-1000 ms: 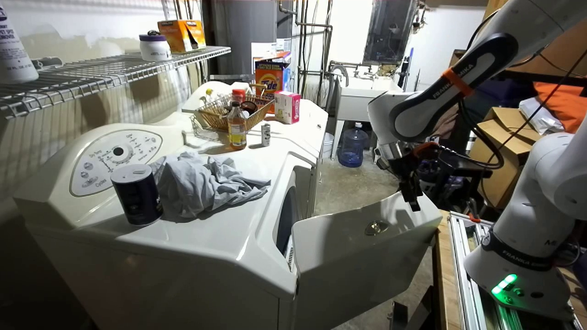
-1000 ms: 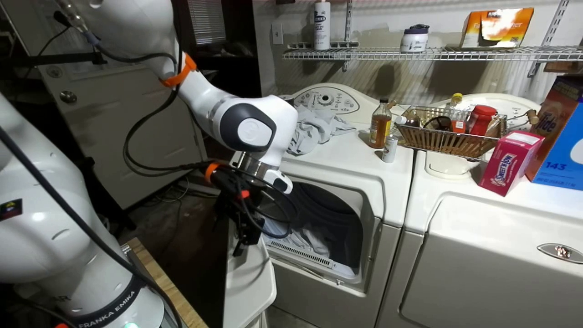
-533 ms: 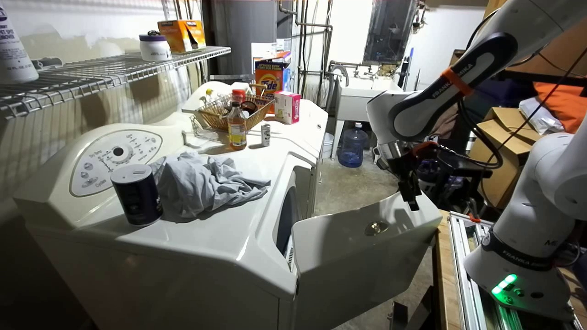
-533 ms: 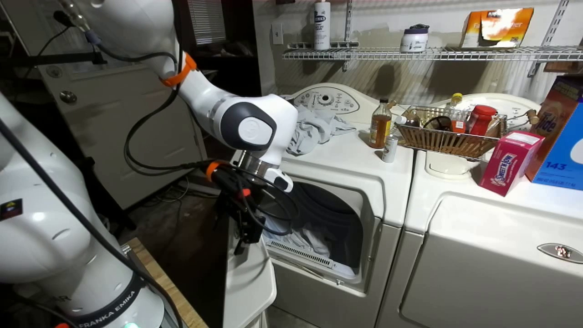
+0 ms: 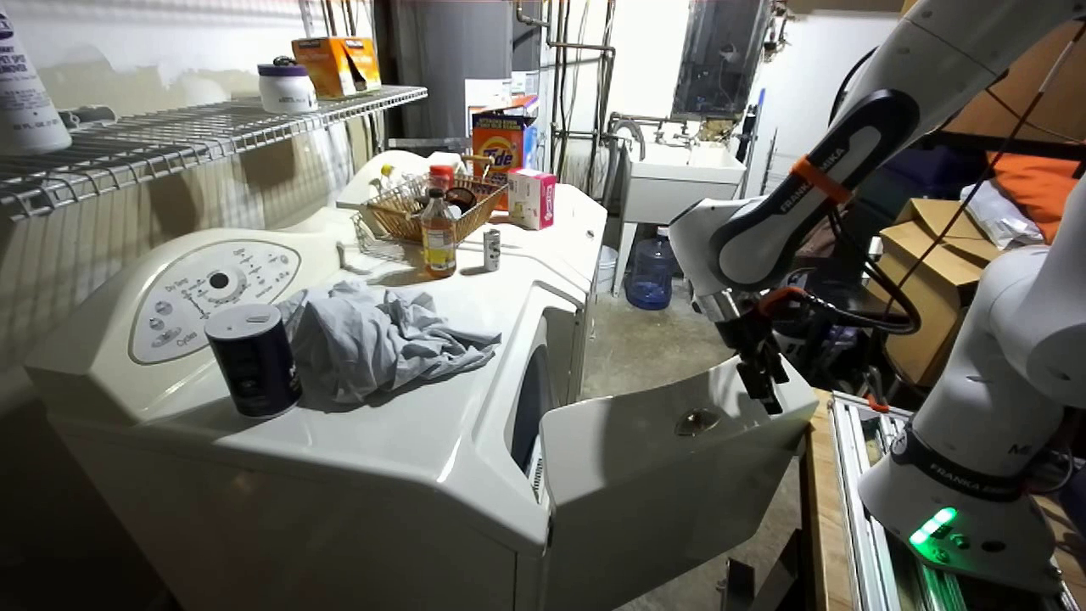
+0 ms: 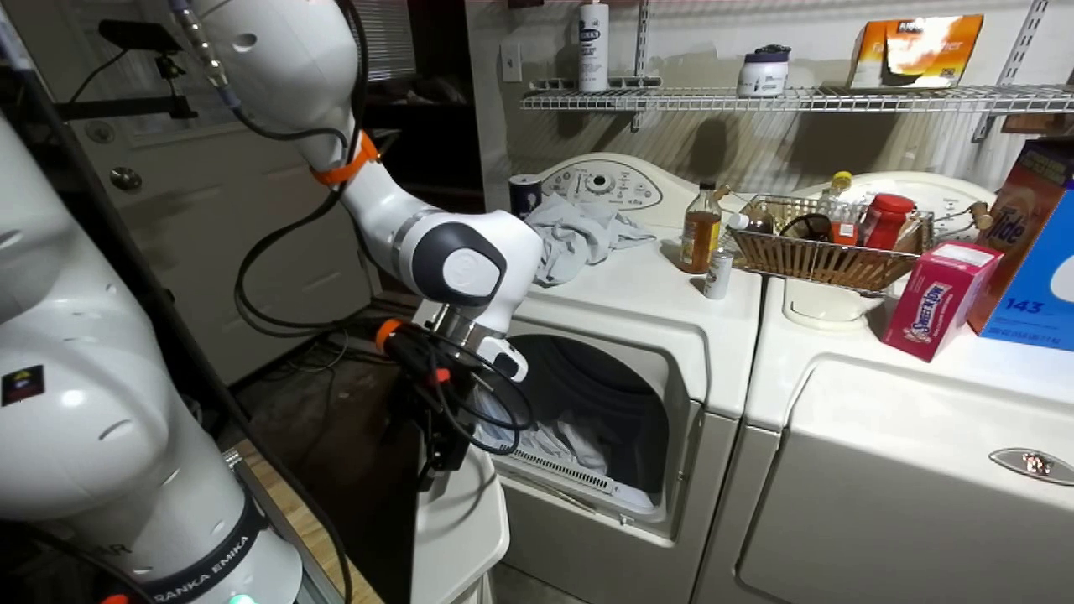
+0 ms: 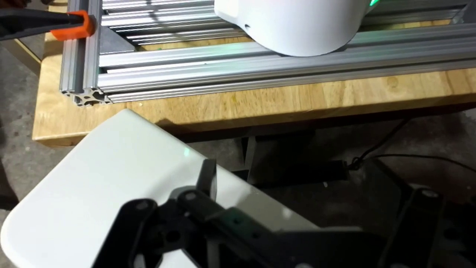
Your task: Push closed the washing machine door
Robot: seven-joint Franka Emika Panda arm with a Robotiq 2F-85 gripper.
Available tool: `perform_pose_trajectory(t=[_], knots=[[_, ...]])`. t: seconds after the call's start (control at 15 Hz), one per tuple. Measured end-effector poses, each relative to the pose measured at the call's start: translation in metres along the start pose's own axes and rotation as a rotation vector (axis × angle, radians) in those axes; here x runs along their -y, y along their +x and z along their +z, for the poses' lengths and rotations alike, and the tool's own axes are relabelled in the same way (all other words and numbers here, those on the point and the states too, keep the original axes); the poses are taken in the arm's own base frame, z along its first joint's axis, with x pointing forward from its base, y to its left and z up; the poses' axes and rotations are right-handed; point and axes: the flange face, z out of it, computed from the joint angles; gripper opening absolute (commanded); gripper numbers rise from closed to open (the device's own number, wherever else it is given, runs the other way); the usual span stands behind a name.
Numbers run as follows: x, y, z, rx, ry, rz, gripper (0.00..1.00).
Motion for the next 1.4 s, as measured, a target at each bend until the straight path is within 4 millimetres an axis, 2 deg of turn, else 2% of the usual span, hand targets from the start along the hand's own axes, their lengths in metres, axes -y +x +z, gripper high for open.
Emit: perform_pose_trajectory(t=[0.27, 0.6, 1.0, 1.4], knots=[[-0.005, 0.011, 0.01, -0.033, 0.008, 0.069, 1.0], [-0.01, 0.021, 0.008, -0.144, -0.016, 0.166, 1.0], [-0.012, 0.034, -0.003, -0.281, -0.105, 0.224, 1.0], [-0.017, 0.048, -0.022, -0.505, -0.201, 0.21, 1.0]])
